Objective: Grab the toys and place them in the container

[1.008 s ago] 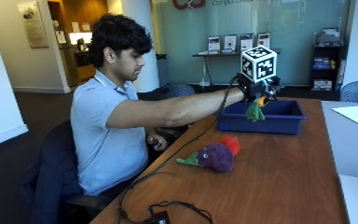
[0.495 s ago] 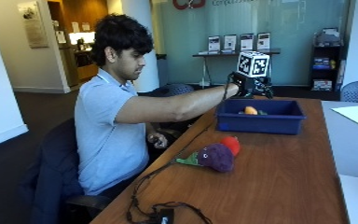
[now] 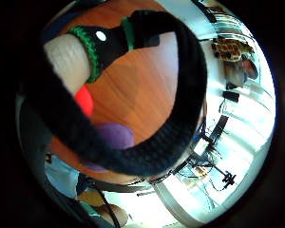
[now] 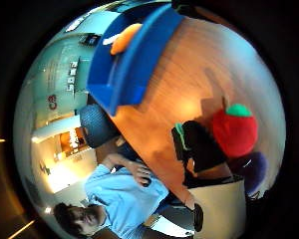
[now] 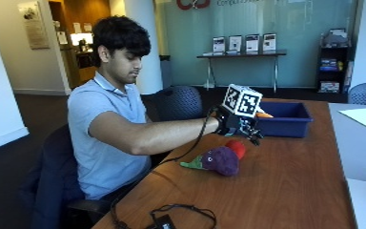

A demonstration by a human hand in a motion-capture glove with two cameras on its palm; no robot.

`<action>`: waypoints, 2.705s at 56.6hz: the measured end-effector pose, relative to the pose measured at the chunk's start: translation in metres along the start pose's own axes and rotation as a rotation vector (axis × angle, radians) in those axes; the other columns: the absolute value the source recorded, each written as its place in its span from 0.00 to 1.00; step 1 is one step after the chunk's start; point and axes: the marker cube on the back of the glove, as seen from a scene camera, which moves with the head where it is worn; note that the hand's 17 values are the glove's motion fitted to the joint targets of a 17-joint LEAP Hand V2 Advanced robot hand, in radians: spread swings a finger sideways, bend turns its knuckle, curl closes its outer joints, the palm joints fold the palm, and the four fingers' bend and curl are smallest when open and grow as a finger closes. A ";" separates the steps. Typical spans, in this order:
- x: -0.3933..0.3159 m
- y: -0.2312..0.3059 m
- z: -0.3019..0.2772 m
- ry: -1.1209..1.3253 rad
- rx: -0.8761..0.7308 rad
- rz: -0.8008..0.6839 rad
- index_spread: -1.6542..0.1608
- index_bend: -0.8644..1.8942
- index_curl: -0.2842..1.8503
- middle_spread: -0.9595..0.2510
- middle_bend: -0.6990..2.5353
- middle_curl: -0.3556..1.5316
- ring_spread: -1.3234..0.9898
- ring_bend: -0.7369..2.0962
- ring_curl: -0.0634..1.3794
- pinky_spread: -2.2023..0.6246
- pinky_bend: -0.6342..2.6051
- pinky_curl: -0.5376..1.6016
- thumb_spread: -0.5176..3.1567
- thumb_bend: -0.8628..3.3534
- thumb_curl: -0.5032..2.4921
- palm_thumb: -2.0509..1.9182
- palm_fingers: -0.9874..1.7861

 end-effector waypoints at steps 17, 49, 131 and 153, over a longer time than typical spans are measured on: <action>-0.001 0.000 0.058 0.056 -0.151 -0.015 0.73 0.36 0.24 0.82 0.26 0.34 0.56 0.38 0.20 0.77 0.55 0.43 0.58 0.26 0.28 0.59 0.35; -0.084 -0.048 -0.116 -0.163 0.424 -0.143 0.80 0.38 0.29 0.80 0.33 0.42 0.49 0.56 0.31 0.67 0.50 0.41 0.53 0.33 0.37 0.72 0.65; 0.042 0.084 0.079 -0.284 0.112 0.316 0.74 0.36 0.26 0.85 0.25 0.29 0.58 0.43 0.26 0.72 0.63 0.45 0.58 0.23 0.28 0.57 0.42; 0.009 0.045 -0.035 -0.304 0.370 0.154 0.79 0.42 0.32 0.84 0.28 0.33 0.55 0.50 0.31 0.67 0.55 0.42 0.53 0.29 0.38 0.72 0.58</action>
